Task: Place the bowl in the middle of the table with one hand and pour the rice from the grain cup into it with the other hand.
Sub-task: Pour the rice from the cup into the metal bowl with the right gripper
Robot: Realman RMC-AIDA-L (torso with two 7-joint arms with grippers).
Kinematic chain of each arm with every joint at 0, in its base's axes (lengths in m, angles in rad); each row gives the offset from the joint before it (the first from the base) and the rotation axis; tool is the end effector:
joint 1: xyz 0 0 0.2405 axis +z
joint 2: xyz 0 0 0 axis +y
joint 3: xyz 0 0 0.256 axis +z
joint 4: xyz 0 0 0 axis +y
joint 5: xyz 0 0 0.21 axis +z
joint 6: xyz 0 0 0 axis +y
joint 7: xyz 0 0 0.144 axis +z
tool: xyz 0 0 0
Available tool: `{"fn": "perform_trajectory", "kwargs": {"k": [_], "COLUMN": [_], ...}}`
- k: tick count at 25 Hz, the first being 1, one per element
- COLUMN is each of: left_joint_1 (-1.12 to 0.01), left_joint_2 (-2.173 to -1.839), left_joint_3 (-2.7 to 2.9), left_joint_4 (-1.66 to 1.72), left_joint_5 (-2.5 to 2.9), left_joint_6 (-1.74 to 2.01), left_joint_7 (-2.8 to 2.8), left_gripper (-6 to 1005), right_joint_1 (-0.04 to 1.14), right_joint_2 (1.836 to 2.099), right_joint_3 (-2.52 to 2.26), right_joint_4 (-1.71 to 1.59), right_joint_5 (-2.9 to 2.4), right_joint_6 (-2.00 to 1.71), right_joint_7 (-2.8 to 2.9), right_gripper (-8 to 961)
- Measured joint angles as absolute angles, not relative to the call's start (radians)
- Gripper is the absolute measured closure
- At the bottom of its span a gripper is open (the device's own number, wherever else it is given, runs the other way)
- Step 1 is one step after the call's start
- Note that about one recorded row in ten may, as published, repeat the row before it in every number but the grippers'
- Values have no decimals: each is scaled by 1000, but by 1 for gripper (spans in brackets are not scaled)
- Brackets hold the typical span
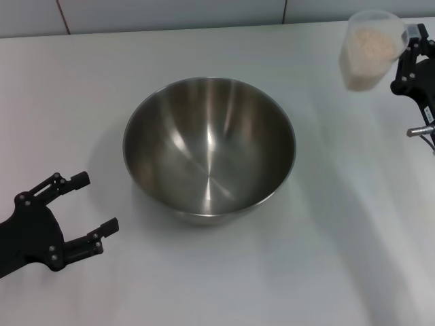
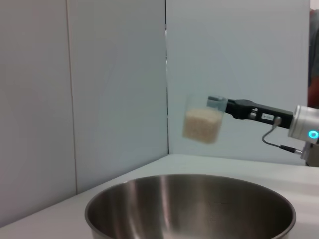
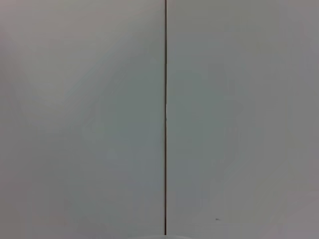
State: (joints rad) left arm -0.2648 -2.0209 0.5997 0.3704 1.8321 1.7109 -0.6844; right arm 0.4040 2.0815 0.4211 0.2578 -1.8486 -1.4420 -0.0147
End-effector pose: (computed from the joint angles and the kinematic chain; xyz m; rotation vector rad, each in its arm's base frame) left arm -0.3323 0.2281 0.0019 -2.4916 -0.2633 -0.8536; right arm 0.2957 0.3054 -0.0153 -1.5117 0.3496 0.8397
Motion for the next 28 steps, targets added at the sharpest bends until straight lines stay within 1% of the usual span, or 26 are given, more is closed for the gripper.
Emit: {"fn": "perform_trajectory", "kwargs": {"k": [7, 12, 19, 28], "left_joint_1": [-264, -264, -264, -264], "left_joint_2": [-2023, -2024, -2025, -2026], "left_joint_3": [600, 600, 600, 600], "left_joint_4": [374, 374, 374, 374], "left_joint_5": [1841, 1841, 1841, 1841], "left_joint_6": [1710, 1709, 1713, 1715], "left_joint_7": [-685, -685, -693, -689], "left_gripper": [126, 126, 126, 126], "right_joint_1": [427, 474, 579, 634], "right_joint_2": [2081, 2080, 2078, 2077], "right_joint_3": [409, 369, 367, 365], "right_joint_4": [256, 253, 209, 150], "right_joint_5": [-1853, -1914, -2194, -2417], "right_joint_6": [-1437, -1418, -1340, -1339], "right_joint_7": [8, 60, 221, 363], "right_gripper": [919, 919, 920, 920]}}
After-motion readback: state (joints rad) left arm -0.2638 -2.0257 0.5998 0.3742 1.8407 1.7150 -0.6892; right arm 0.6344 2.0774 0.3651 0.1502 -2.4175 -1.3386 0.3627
